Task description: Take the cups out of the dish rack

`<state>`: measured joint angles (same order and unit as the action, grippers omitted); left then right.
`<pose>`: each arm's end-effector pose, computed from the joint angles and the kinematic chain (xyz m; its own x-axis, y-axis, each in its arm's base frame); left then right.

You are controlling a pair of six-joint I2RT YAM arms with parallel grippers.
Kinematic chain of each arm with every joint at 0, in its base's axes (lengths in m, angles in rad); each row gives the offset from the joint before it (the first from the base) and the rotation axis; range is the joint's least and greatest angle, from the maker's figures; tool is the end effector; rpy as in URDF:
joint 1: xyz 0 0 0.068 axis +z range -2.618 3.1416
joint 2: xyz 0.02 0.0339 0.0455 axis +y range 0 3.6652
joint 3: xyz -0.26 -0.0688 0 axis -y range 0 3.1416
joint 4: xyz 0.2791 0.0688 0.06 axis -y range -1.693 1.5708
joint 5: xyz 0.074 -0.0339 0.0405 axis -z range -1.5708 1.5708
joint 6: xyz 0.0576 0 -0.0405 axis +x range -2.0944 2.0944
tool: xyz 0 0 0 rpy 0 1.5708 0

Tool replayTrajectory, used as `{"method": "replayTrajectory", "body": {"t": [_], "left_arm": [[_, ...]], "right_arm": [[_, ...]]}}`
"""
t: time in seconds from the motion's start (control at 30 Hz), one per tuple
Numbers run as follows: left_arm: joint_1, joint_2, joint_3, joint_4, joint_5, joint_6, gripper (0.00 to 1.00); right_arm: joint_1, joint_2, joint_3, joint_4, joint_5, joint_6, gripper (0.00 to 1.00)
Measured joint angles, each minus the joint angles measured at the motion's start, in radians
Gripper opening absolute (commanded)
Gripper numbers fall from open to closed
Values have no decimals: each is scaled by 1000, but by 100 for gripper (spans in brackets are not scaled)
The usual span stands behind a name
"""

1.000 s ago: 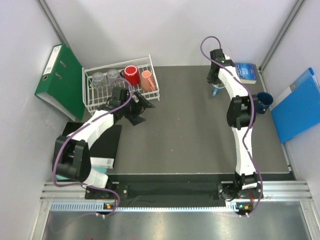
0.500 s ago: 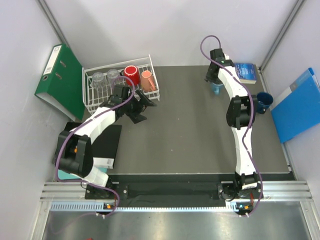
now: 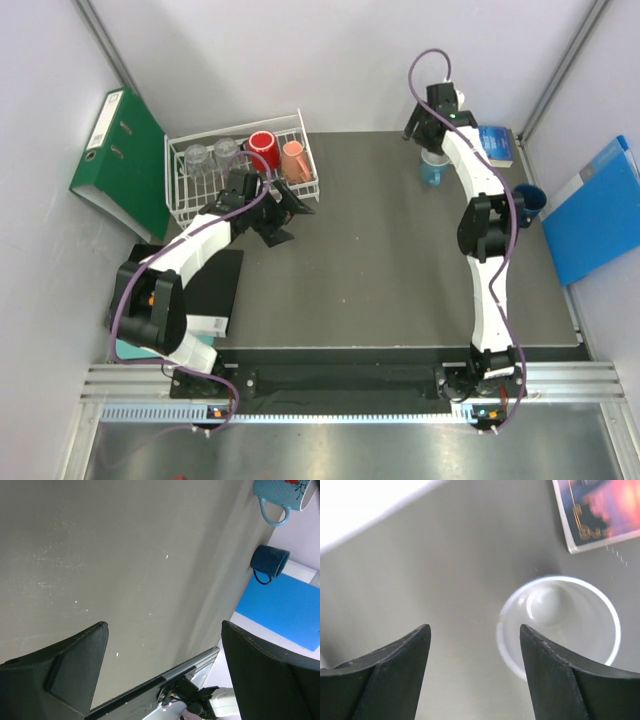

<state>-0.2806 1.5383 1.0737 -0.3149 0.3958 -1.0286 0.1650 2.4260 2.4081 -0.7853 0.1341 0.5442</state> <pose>0.3574 -0.1261 0.2126 -0.7931 -0.5939 -0.1349 -0.3107 0.5851 -0.7491 0.5807 0.0889 0.2447 -0.6441 0.4129 -0.6439 0.3066 0.9106 0.2772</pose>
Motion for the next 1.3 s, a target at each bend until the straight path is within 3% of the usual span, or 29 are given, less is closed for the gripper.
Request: {"method": "replayTrajectory", "body": {"t": [0.27, 0.3, 0.4, 0.57, 0.7, 0.8, 1.1, 1.3], "left_arm": [[0, -27, 0, 0, -18, 48, 99], [0, -31, 2, -1, -29, 58, 99], [0, -31, 29, -6, -86, 103, 99], [-2, 10, 206, -24, -256, 238, 99], [-3, 139, 449, -24, -403, 363, 99], [-3, 230, 546, -11, -473, 429, 99], [-10, 466, 606, -4, -568, 459, 99], [-28, 524, 647, 14, -585, 454, 99]], "right_arm": [[15, -226, -55, 119, -56, 36, 82], [19, -260, -66, 134, -63, 36, 92], [45, -401, -183, 195, -80, 24, 100], [181, -681, -545, 323, -85, -48, 100], [281, -829, -799, 412, -116, -81, 99], [294, -896, -932, 447, -129, -88, 100], [305, -1091, -1094, 491, -170, -86, 100], [306, -1212, -1106, 511, -182, -85, 100]]}}
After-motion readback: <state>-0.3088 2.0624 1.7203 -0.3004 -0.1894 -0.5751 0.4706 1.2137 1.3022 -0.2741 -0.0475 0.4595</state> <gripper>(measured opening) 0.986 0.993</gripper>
